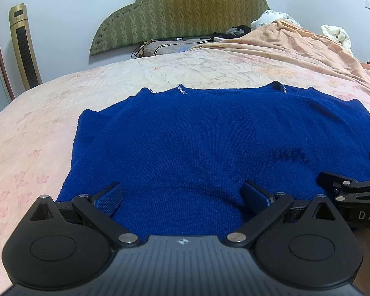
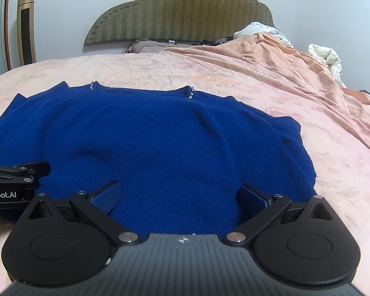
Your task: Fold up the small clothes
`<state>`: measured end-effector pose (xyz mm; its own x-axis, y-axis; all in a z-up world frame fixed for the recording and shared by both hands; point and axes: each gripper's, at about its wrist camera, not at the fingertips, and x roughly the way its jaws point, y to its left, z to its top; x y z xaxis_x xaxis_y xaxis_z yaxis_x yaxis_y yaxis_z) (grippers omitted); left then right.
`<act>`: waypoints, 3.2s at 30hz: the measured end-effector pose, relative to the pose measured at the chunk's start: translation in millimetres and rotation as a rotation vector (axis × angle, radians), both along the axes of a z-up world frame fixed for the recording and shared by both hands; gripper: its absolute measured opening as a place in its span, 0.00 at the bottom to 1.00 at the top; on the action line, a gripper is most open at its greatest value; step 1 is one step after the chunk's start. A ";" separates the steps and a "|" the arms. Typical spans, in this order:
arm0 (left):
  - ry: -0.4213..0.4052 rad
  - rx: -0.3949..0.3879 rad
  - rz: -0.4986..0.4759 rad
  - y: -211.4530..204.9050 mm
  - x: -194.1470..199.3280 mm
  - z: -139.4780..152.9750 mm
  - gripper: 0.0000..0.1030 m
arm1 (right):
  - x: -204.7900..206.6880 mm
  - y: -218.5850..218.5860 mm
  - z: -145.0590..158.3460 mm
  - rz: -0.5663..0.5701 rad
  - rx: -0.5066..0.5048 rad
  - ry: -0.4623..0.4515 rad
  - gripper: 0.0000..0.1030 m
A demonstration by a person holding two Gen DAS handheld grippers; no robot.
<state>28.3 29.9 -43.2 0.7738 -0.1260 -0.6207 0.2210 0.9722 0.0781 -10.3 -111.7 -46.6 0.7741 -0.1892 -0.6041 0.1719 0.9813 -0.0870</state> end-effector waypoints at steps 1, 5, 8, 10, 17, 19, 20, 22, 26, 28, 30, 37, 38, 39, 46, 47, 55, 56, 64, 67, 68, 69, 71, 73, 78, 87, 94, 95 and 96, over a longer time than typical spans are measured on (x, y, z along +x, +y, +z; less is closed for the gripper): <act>0.000 0.000 0.000 0.0 0.0 0.0 1.00 | 0.0 0.4 0.1 0.000 -0.002 0.000 1.00; 0.000 0.000 0.000 0.1 0.0 0.0 1.00 | 0.4 -2.7 0.0 -0.001 0.029 0.003 1.00; 0.000 0.014 -0.003 -1.2 0.1 1.7 1.00 | 0.2 -4.6 -0.6 -0.001 0.047 0.004 1.00; 0.008 0.041 -0.003 -4.2 -0.1 7.4 1.00 | 0.2 -4.9 -0.3 -0.001 0.043 0.003 1.00; 0.062 0.046 0.009 -7.0 1.6 23.5 1.00 | -11.9 -8.6 8.5 -0.049 0.037 -0.054 1.00; 0.066 0.053 0.024 -7.3 2.9 24.0 1.00 | -13.4 -11.4 10.2 -0.050 0.050 -0.040 1.00; 0.068 0.057 0.028 -7.4 3.3 23.9 1.00 | -13.9 -13.3 10.6 -0.052 0.053 -0.034 0.99; 0.071 0.064 0.027 -7.9 2.9 23.7 1.00 | -15.5 -14.1 10.9 -0.059 0.052 -0.032 0.99; 0.077 0.082 0.028 -8.7 2.9 24.7 1.00 | -18.9 -7.7 12.4 -0.043 0.011 -0.035 0.99; 0.078 0.092 0.029 -9.0 3.0 25.7 1.00 | -18.6 -4.1 13.9 -0.035 -0.002 -0.032 0.99; 0.078 0.096 0.031 -8.7 2.9 27.1 1.00 | -20.3 -1.0 16.0 -0.022 -0.009 -0.033 0.99; 0.087 0.104 0.038 -7.7 4.9 30.2 1.00 | -24.4 4.6 20.2 -0.016 -0.037 -0.048 0.99; 0.089 0.103 0.039 -7.7 5.3 30.4 1.00 | -25.1 4.1 20.6 -0.018 -0.029 -0.050 0.99; 0.093 0.104 0.040 -7.8 6.1 30.5 1.00 | -25.2 3.3 20.9 -0.019 -0.021 -0.051 0.99; 0.115 0.098 0.038 -8.2 9.7 31.6 1.00 | -27.2 2.5 22.3 -0.022 -0.026 -0.047 0.99; 0.114 0.099 0.039 -8.2 9.7 31.6 1.00 | -27.4 3.1 21.7 -0.022 -0.028 -0.046 0.99; 0.111 0.106 0.039 -9.5 9.3 31.4 1.00 | -28.7 2.3 19.1 -0.023 -0.012 -0.042 0.99; 0.111 0.108 0.038 -9.8 9.4 31.3 1.00 | -29.0 2.5 18.9 -0.021 -0.014 -0.042 0.99; 0.101 0.120 0.038 -11.5 8.8 33.1 1.00 | -28.1 -1.5 18.2 -0.019 0.017 -0.022 0.99; 0.100 0.120 0.038 -11.6 9.3 33.9 1.00 | -29.9 -1.3 20.0 -0.010 0.018 -0.033 0.99; 0.100 0.119 0.039 -11.5 9.2 34.0 1.00 | -30.8 0.0 20.9 -0.009 0.013 -0.041 0.99; 0.100 0.119 0.039 -11.6 9.2 34.1 1.00 | -31.6 1.3 21.5 -0.011 0.002 -0.047 0.99; 0.100 0.120 0.038 -11.9 9.1 34.4 1.00 | -32.5 4.4 22.2 -0.010 -0.019 -0.055 0.99; 0.100 0.121 0.040 -11.9 9.2 34.4 1.00 | -32.8 6.4 22.7 -0.009 -0.030 -0.060 0.99; 0.104 0.118 0.045 -11.2 8.5 34.9 1.00 | -32.5 6.7 25.1 -0.012 -0.033 -0.065 0.99; 0.099 0.131 0.056 -10.5 8.8 35.4 1.00 | -36.0 6.8 28.5 -0.016 -0.037 -0.079 0.99; 0.100 0.138 0.064 -9.7 8.9 36.0 1.00 | -38.3 8.8 30.2 -0.010 -0.040 -0.085 0.99; 0.100 0.139 0.066 -9.7 8.9 36.1 1.00 | -38.4 9.7 30.5 -0.011 -0.041 -0.086 0.99; 0.100 0.140 0.068 -9.6 8.9 36.0 1.00 | -38.4 10.0 30.7 -0.010 -0.041 -0.087 0.99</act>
<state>37.2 20.3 -7.2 0.7109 0.0176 -0.7031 0.1686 0.9663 0.1946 -48.7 -101.7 -15.9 0.8210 -0.2202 -0.5267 0.1903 0.9754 -0.1112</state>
